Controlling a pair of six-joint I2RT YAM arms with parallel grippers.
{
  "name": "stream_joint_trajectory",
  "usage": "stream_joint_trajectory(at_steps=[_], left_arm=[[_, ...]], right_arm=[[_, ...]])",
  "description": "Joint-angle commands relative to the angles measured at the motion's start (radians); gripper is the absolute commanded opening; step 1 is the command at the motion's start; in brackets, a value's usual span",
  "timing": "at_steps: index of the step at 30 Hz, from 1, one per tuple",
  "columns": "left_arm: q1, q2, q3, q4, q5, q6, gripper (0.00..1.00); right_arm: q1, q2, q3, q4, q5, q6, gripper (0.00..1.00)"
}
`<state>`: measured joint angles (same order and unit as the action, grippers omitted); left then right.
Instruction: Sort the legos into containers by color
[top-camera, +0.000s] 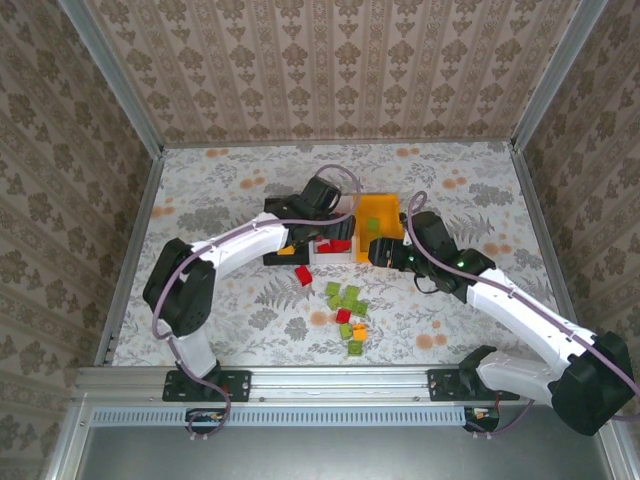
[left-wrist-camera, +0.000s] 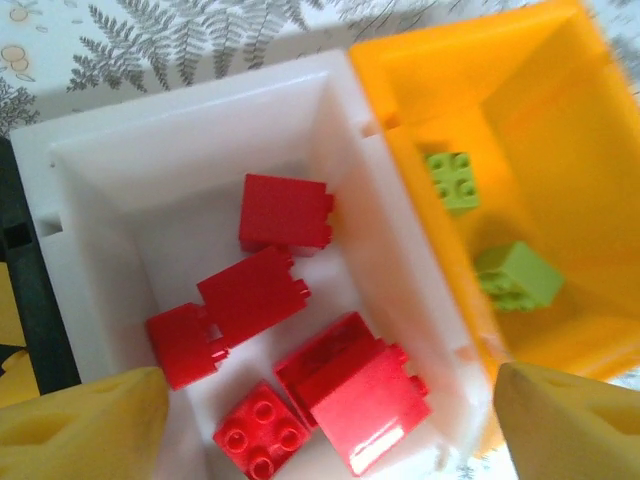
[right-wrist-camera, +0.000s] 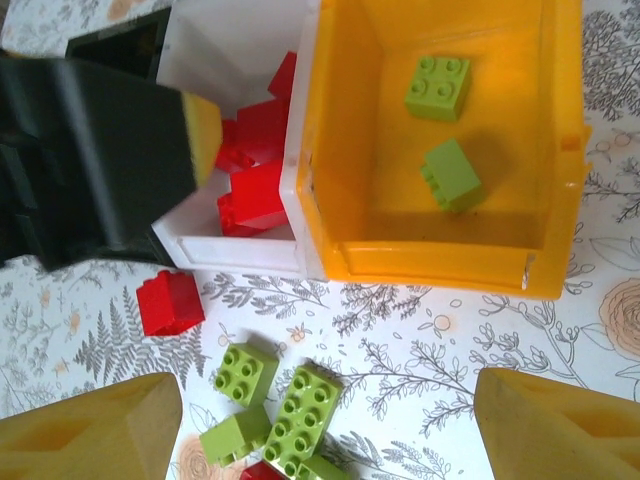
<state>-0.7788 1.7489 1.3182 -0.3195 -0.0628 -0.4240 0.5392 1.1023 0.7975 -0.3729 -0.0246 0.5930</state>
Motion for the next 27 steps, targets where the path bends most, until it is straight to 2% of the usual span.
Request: stream_joint_trajectory(at_steps=[1, 3, 8, 14, 21, 27], left_arm=[[-0.025, -0.141, 0.000, 0.044, 0.032, -0.005, 0.91], [-0.043, -0.219, -0.047, 0.056, 0.036, -0.015, 1.00], [-0.108, -0.410, -0.224, 0.087, 0.010, -0.046, 1.00], [-0.183, -0.621, -0.465, 0.057, -0.115, -0.114, 1.00], [-0.185, -0.793, -0.658, -0.003, -0.162, -0.225, 1.00], [-0.184, -0.854, -0.709, -0.027, -0.189, -0.259, 1.00]], right_arm=[[0.031, 0.022, -0.027, -0.032, -0.043, -0.028, 0.78], [0.064, 0.047, -0.046, -0.030, -0.046, -0.027, 0.78], [0.162, 0.145, -0.072, -0.001, -0.029, -0.016, 0.79], [0.257, 0.264, -0.049, -0.005, 0.022, -0.008, 0.79], [0.309, 0.387, -0.023, -0.051, 0.084, 0.004, 0.78], [0.303, 0.409, -0.023, -0.144, 0.204, 0.046, 0.70]])
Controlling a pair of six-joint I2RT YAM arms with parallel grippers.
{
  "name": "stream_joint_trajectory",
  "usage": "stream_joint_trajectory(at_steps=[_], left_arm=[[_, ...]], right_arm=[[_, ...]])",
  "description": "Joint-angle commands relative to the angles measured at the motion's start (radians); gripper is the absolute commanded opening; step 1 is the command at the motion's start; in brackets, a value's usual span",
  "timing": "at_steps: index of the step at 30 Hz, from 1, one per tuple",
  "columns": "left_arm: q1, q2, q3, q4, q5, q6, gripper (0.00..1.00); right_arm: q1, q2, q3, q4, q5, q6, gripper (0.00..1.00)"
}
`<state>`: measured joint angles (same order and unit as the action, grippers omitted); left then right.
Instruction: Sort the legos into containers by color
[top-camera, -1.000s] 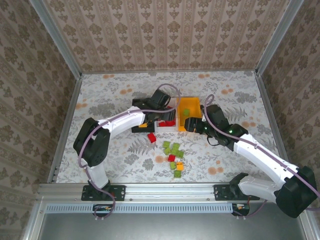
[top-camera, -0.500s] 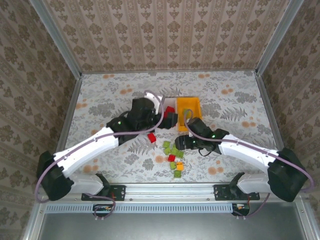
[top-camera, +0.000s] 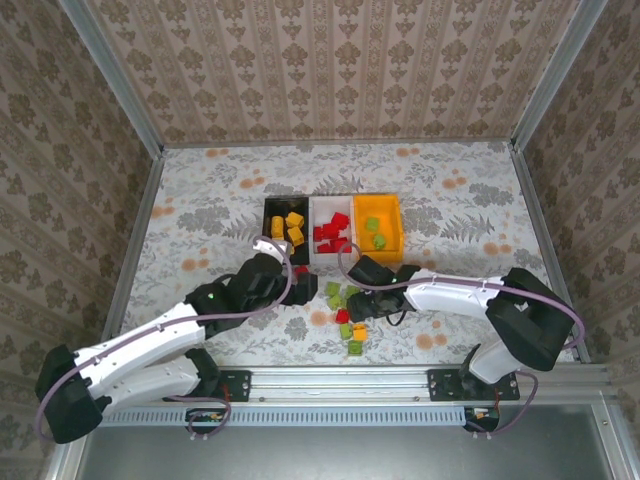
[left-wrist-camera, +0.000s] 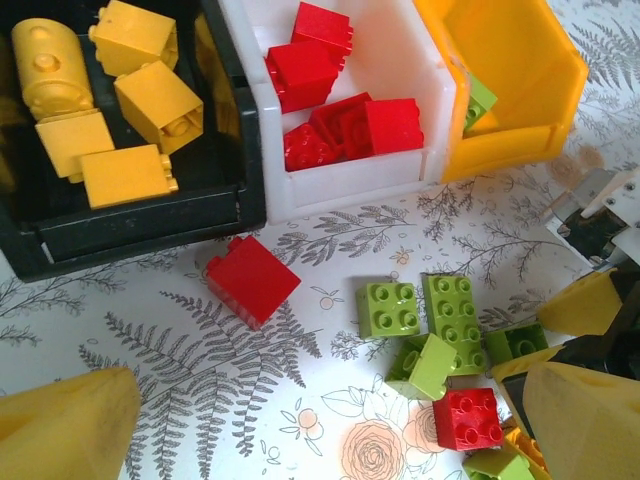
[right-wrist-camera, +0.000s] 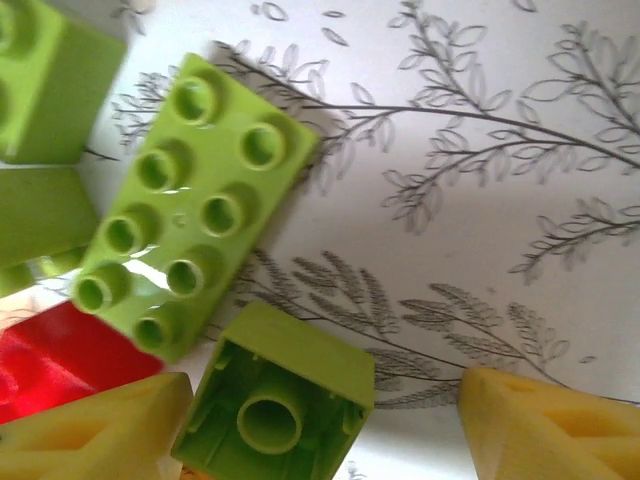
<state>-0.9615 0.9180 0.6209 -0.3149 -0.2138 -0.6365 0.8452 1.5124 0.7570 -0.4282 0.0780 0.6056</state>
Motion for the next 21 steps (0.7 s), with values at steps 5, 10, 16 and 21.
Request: stream_joint_trajectory(at_steps=[5, 10, 16, 21], left_arm=[[0.000, -0.029, -0.014, -0.040, -0.043, -0.047, 1.00], [0.001, -0.025, -0.021, -0.033, -0.047, -0.050, 1.00], [0.006, -0.025, -0.026, -0.041, -0.051, -0.052, 1.00], [0.009, -0.027, -0.034, -0.041, -0.053, -0.056, 1.00]], right_arm=[[-0.047, -0.076, -0.013, -0.099, 0.130, 0.053, 0.67], [-0.049, -0.076, -0.011, -0.029, 0.070, 0.028, 0.69], [-0.048, 0.014, 0.019, -0.023, 0.063, 0.022, 0.57], [-0.052, 0.009, 0.006, -0.019, 0.075, 0.028, 0.41]])
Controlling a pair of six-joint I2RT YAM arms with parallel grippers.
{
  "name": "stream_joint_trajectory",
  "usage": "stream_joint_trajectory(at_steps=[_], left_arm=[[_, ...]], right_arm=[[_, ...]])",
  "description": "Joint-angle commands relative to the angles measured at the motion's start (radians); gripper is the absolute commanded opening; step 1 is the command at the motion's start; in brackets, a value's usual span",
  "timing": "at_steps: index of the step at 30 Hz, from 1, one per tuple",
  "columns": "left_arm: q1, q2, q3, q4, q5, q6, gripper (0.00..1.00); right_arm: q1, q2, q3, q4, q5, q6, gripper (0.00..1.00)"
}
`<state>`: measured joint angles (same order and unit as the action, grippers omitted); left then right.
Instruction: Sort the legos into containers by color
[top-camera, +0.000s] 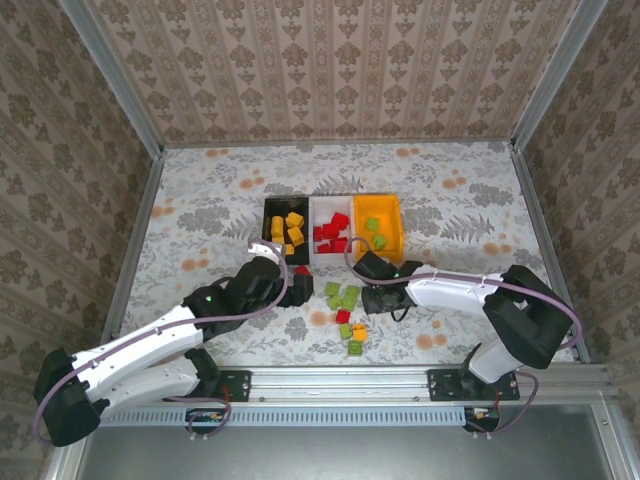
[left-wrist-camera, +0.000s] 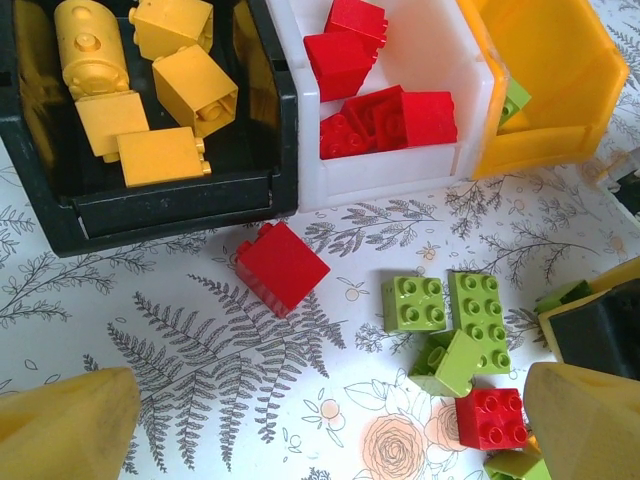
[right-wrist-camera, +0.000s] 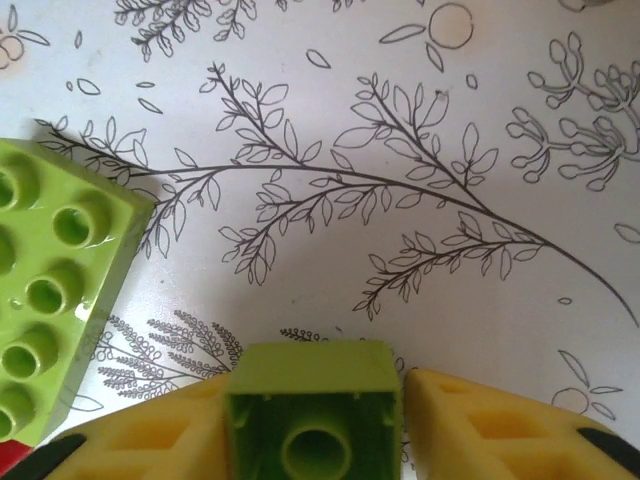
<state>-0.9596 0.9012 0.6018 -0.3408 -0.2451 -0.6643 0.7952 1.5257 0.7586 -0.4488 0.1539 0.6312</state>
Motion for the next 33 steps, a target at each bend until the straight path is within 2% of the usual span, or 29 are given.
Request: stream_joint_trajectory(at_steps=[1, 7, 10, 17, 25, 27, 30, 33], left_arm=[[0.008, -0.009, -0.019, -0.012, -0.023, -0.031, 1.00], [0.020, -0.013, -0.028, 0.003, -0.007, -0.028, 1.00], [0.022, -0.018, -0.037, 0.014, -0.005, -0.029, 1.00], [0.023, -0.027, -0.045, 0.009, 0.004, -0.038, 1.00], [0.024, -0.033, -0.057, -0.006, 0.030, -0.052, 1.00], [0.024, -0.036, -0.060, -0.005, 0.036, -0.052, 1.00], [0.025, -0.034, -0.063, -0.001, 0.044, -0.051, 1.00], [0.025, -0.019, -0.062, 0.011, 0.061, -0.037, 1.00]], right_arm=[[-0.002, -0.024, 0.005, 0.001, 0.002, 0.000, 0.39], [-0.083, -0.208, 0.086, -0.058, 0.014, -0.068, 0.31], [-0.157, -0.220, 0.174, -0.070, -0.001, -0.105, 0.31], [-0.273, 0.001, 0.366, -0.027, -0.021, -0.132, 0.32], [-0.325, 0.231, 0.549, -0.023, -0.003, -0.131, 0.35], [-0.333, 0.259, 0.572, -0.031, -0.007, -0.127, 0.43], [-0.334, 0.260, 0.585, -0.032, -0.018, -0.125, 0.64], [-0.331, 0.210, 0.569, -0.026, -0.029, -0.123, 0.70]])
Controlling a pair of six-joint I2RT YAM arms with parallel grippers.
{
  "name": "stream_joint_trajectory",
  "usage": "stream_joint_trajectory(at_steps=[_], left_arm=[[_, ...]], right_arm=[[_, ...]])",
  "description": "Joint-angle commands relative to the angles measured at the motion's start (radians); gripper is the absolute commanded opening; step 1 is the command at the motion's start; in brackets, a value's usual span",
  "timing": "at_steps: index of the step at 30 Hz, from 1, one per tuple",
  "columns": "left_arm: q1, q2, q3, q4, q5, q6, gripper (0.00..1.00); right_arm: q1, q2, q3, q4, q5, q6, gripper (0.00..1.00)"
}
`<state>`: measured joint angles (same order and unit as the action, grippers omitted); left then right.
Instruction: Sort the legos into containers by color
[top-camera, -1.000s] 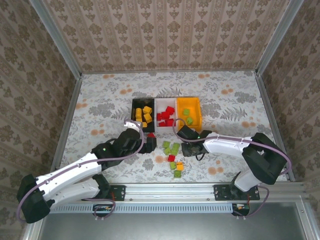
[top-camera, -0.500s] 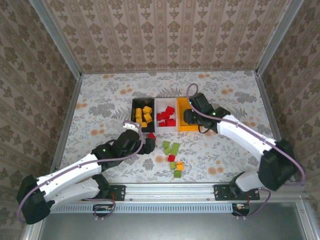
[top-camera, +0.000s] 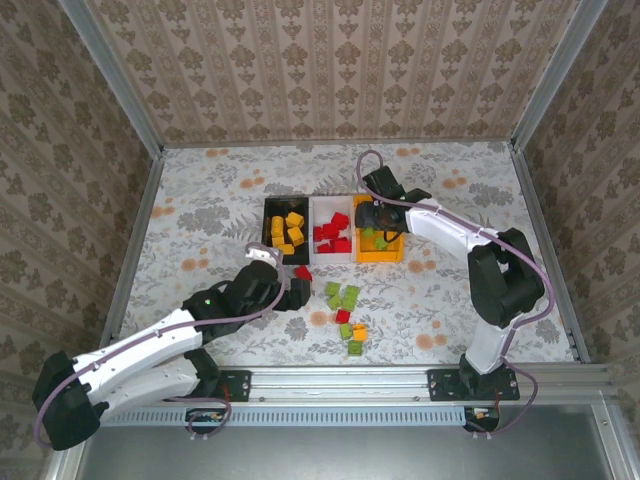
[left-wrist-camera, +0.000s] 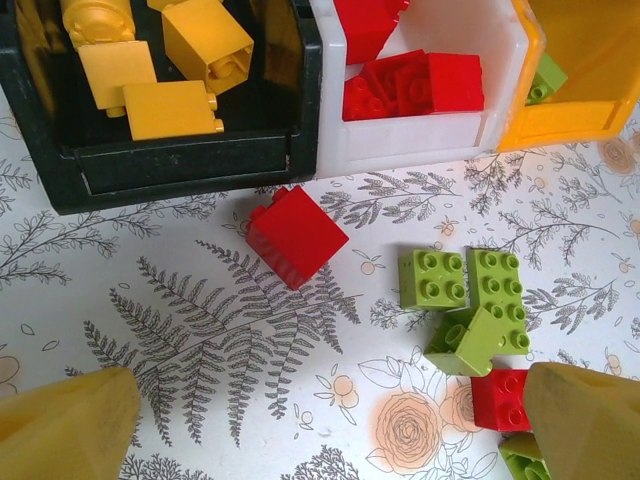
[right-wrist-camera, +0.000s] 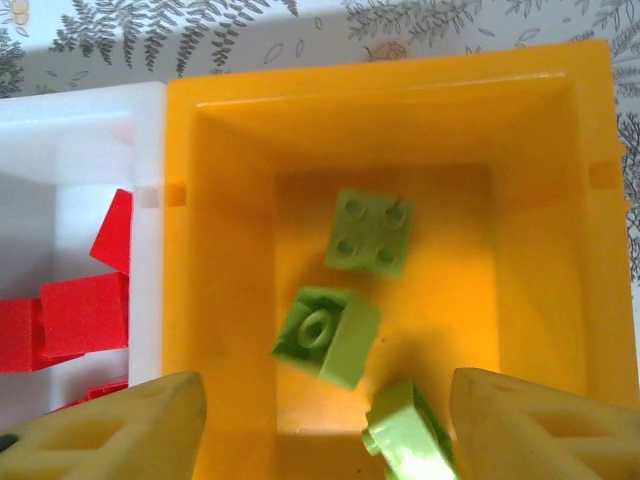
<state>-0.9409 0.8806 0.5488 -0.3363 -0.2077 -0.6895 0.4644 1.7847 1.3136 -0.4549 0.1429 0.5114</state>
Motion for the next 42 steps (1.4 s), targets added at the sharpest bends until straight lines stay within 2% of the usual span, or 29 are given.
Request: stream_joint_trajectory(at_steps=[1, 5, 11, 17, 22, 27, 39, 42], left_arm=[[0.005, 0.006, -0.004, 0.007, 0.027, -0.007, 1.00], [0.003, 0.041, 0.014, 0.010, 0.033, 0.003, 1.00], [0.013, -0.009, 0.009, -0.039, -0.028, -0.006, 1.00], [0.055, -0.111, -0.006, -0.108, -0.044, -0.014, 1.00], [0.081, -0.187, -0.035, -0.142, -0.033, -0.031, 1.00], [0.097, -0.218, -0.061, -0.145, -0.021, -0.047, 1.00], [0.107, -0.188, -0.063, -0.108, 0.000, -0.041, 1.00], [0.108, -0.181, -0.062, -0.107, 0.006, -0.041, 1.00]], right_arm=[[0.003, -0.072, 0.001, -0.017, -0.023, -0.005, 0.71], [0.054, -0.194, -0.094, -0.007, -0.056, -0.022, 0.76], [0.219, -0.312, -0.246, -0.016, -0.102, -0.042, 0.76], [0.368, -0.256, -0.296, 0.004, -0.113, -0.051, 0.76], [0.442, -0.155, -0.268, 0.013, -0.085, -0.068, 0.72], [0.477, -0.084, -0.236, -0.002, -0.047, -0.072, 0.66], [0.493, 0.006, -0.222, 0.004, -0.015, -0.048, 0.54], [0.493, 0.013, -0.215, 0.002, -0.014, -0.047, 0.47]])
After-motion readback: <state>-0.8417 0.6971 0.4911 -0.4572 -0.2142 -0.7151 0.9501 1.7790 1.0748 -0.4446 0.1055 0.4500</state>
